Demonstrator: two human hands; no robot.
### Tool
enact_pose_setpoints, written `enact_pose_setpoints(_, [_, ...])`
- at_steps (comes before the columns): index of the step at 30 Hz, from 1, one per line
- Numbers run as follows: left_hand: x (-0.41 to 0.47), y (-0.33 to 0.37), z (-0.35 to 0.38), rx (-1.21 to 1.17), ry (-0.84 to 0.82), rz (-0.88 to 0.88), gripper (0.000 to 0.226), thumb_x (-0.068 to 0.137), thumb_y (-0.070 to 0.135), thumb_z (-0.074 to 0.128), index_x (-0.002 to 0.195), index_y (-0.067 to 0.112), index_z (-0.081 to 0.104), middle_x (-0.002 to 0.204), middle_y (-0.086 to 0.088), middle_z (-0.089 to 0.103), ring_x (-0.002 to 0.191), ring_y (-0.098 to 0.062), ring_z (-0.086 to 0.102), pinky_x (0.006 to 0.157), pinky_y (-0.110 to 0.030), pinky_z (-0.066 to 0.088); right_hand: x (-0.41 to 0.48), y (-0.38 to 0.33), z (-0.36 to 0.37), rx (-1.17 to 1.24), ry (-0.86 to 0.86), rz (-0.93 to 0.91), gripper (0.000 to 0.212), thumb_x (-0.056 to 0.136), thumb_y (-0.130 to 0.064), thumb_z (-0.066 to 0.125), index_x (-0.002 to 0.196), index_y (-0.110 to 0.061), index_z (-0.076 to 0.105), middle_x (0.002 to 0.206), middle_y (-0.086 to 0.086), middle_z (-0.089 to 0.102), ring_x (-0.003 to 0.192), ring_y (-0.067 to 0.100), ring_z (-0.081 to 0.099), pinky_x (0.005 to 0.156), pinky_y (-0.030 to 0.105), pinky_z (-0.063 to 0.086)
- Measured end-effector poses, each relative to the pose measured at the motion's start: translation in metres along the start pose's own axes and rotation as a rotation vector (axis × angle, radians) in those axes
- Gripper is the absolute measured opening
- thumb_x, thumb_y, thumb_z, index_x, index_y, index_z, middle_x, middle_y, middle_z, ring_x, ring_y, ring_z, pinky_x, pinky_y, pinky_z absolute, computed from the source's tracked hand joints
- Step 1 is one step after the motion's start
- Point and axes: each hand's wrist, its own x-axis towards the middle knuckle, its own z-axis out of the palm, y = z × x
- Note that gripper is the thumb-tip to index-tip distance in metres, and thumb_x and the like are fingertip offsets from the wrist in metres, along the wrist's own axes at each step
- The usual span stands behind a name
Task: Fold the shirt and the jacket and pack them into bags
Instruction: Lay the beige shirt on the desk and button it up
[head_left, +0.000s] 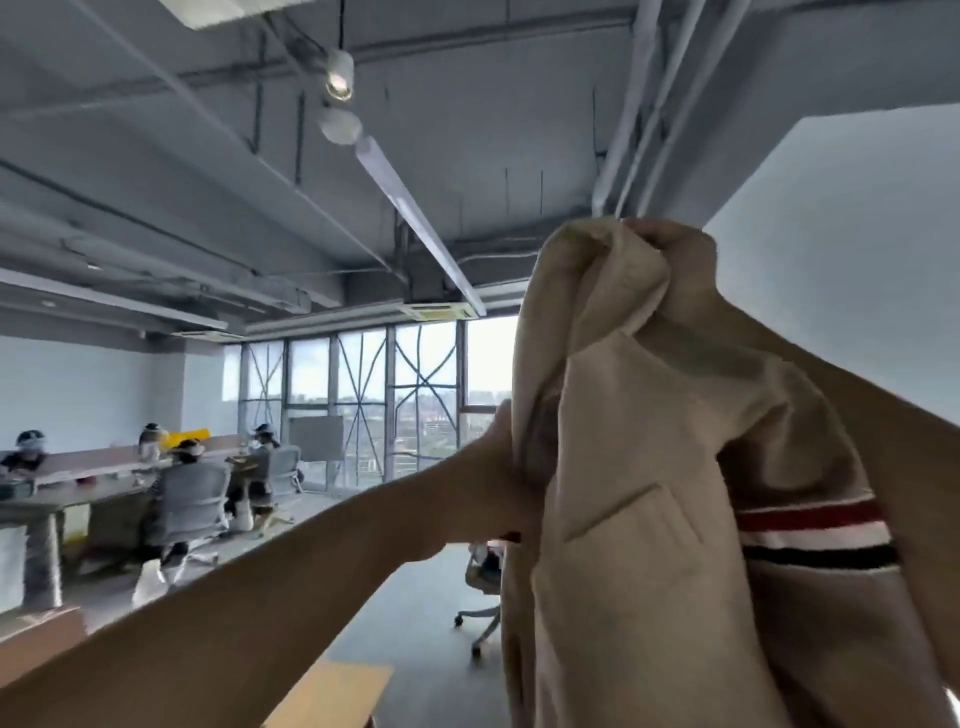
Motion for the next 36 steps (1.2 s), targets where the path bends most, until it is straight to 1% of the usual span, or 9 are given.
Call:
enact_pose_setpoints(2, [-0.015, -0.007, -0.018, 0.041, 0.077, -0.025, 0.025, 0.094, 0.005, 0.051, 0.075, 0.02, 0.062, 0.061, 0.012, 0.061, 0.061, -0.007, 0.059, 0.058, -0.018, 0.047, 0.0, 0.011, 0.011, 0.02, -0.056, 0.054, 0.028, 0.09, -0.012, 0.042, 0.062, -0.012, 0.044, 0.045, 0.005, 0.051, 0.04, 0.018, 0.054, 0.047, 0.017, 0.048])
enact_pose_setpoints(6, [-0.039, -0.01, -0.076, 0.184, 0.486, -0.14, 0.03, 0.09, 0.009, 0.054, 0.061, 0.014, 0.06, 0.062, -0.004, 0.061, 0.058, -0.018, 0.056, 0.057, -0.027, 0.045, 0.004, 0.027, 0.021, -0.062, -0.209, 0.09, 0.046, 0.091, -0.013, 0.044, 0.046, -0.012, 0.055, 0.046, 0.002, 0.054, 0.044, 0.016, 0.054, 0.05, 0.019, 0.046])
enact_pose_setpoints(11, [-0.074, 0.025, -0.13, 0.036, 0.716, -0.156, 0.02, 0.081, 0.004, 0.05, 0.079, 0.007, 0.07, 0.073, -0.012, 0.068, 0.064, -0.024, 0.06, 0.057, -0.024, 0.043, 0.015, 0.069, 0.001, -1.329, -0.199, -0.011, 0.04, 0.092, -0.012, 0.049, 0.055, -0.022, 0.037, 0.06, -0.002, 0.04, 0.082, 0.027, 0.057, 0.068, 0.031, 0.042])
enact_pose_setpoints(15, [-0.093, 0.052, -0.143, 0.051, 0.649, -0.186, 0.023, 0.082, 0.004, 0.05, 0.067, 0.011, 0.066, 0.056, -0.005, 0.067, 0.049, -0.019, 0.062, 0.043, -0.014, 0.047, -0.021, 0.091, 0.036, -0.993, -0.218, 0.019, 0.032, 0.096, -0.026, 0.047, 0.07, -0.009, 0.056, 0.061, 0.003, 0.052, 0.064, 0.024, 0.053, 0.058, 0.03, 0.039])
enact_pose_setpoints(18, [-0.099, 0.063, -0.147, 0.208, 0.727, -0.192, 0.008, 0.074, 0.005, 0.062, 0.072, 0.004, 0.069, 0.071, -0.015, 0.071, 0.062, -0.025, 0.065, 0.062, -0.028, 0.052, -0.067, 0.094, 0.078, -0.665, -0.344, -0.01, 0.04, 0.091, -0.039, 0.049, 0.07, -0.007, 0.06, 0.056, 0.006, 0.059, 0.054, 0.022, 0.054, 0.06, 0.037, 0.046])
enact_pose_setpoints(22, [-0.111, 0.071, -0.155, 0.378, 0.823, -0.254, 0.031, 0.059, 0.017, 0.074, 0.087, 0.003, 0.072, 0.09, -0.019, 0.073, 0.074, -0.027, 0.067, 0.069, -0.036, 0.053, -0.114, 0.109, 0.108, -0.939, -0.639, -0.169, 0.018, 0.073, -0.055, 0.063, 0.079, -0.041, 0.053, 0.07, -0.005, 0.061, 0.064, 0.007, 0.059, 0.05, 0.013, 0.044])
enact_pose_setpoints(26, [-0.128, 0.087, -0.17, 0.37, 0.84, -0.369, 0.009, 0.074, 0.018, 0.077, 0.08, 0.015, 0.071, 0.058, 0.001, 0.071, 0.05, -0.013, 0.066, 0.049, -0.021, 0.052, -0.112, 0.146, 0.119, -1.125, -0.764, -0.049, 0.043, 0.064, -0.05, 0.073, 0.09, -0.025, 0.048, 0.08, -0.001, 0.058, 0.074, 0.016, 0.058, 0.057, 0.027, 0.043])
enact_pose_setpoints(32, [-0.159, 0.094, -0.178, 0.328, 0.715, -0.595, 0.005, 0.086, 0.024, 0.065, 0.083, 0.02, 0.067, 0.08, 0.001, 0.066, 0.076, -0.012, 0.059, 0.07, -0.025, 0.046, -0.096, 0.152, 0.132, -0.727, -0.656, -0.011, 0.016, 0.072, -0.007, 0.066, 0.061, -0.017, 0.072, 0.055, -0.006, 0.061, 0.061, 0.013, 0.058, 0.058, 0.027, 0.046])
enact_pose_setpoints(36, [-0.173, 0.087, -0.179, 0.338, 0.733, -0.68, 0.004, 0.085, 0.022, 0.067, 0.087, 0.019, 0.069, 0.083, 0.0, 0.066, 0.074, -0.014, 0.057, 0.068, -0.025, 0.045, -0.099, 0.146, 0.141, -0.533, -0.717, 0.138, 0.014, 0.074, -0.026, 0.073, 0.074, -0.015, 0.065, 0.087, 0.006, 0.07, 0.082, 0.026, 0.065, 0.077, 0.04, 0.05])
